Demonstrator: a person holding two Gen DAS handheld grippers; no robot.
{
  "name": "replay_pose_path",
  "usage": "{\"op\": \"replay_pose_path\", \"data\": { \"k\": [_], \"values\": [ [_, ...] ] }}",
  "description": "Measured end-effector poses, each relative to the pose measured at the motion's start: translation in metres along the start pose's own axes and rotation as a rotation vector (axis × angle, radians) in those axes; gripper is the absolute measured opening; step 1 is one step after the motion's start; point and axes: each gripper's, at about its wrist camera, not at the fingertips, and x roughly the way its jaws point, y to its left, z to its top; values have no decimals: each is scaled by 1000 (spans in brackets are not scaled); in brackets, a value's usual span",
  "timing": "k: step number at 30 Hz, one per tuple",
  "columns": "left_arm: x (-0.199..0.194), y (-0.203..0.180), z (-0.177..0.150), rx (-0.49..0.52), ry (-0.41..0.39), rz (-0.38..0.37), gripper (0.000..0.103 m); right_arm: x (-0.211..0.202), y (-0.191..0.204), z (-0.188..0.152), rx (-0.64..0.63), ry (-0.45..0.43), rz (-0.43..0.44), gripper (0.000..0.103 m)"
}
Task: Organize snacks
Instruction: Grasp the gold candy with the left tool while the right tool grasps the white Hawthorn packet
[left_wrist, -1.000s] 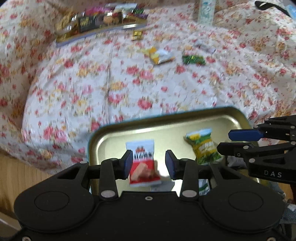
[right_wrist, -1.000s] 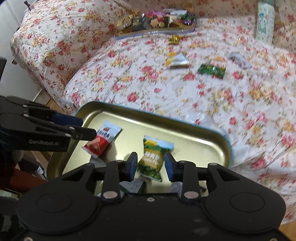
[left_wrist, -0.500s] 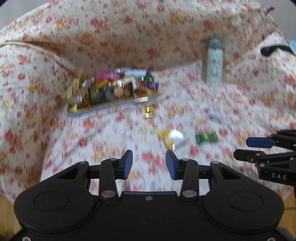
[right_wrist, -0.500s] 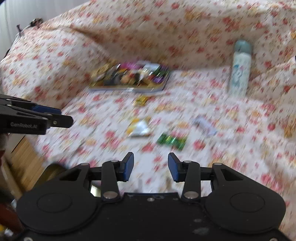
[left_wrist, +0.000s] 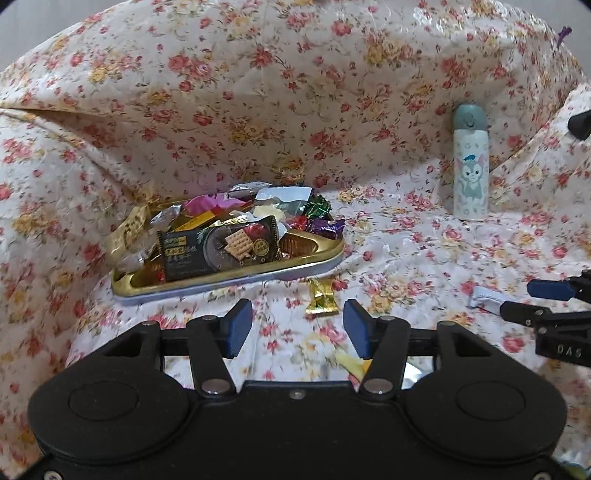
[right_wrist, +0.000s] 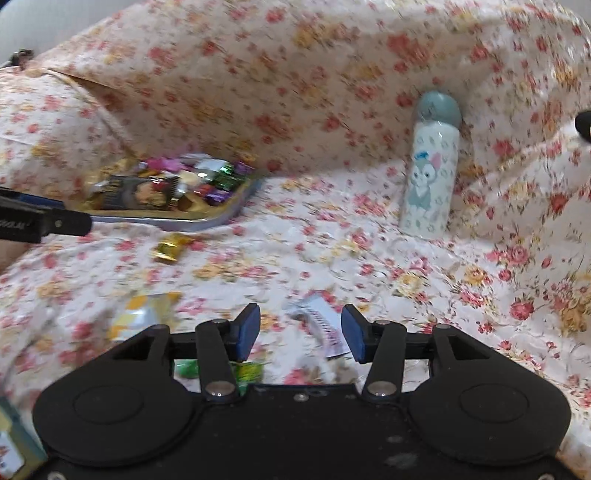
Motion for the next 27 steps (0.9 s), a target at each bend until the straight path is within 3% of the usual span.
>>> {"op": "replay_pose_path", "data": {
  "k": [12, 19, 21, 24, 27],
  "values": [
    [46, -8, -6, 15, 11, -31, 61, 45, -12, -7, -13, 55, -14, 51],
    [58, -7, -6, 12, 22, -27, 61, 54, -8, -7, -22, 30, -19, 51],
    [63, -7, -6, 16, 27, -22, 61, 59, -6, -3, -22, 28, -18, 47],
    [70, -8, -6, 25, 34, -16, 61, 65, -4, 1, -9, 24, -16, 34],
    [75, -8, -4, 31, 33, -13, 61, 68, -2, 2, 8, 15, -15, 34]
  ]
}}
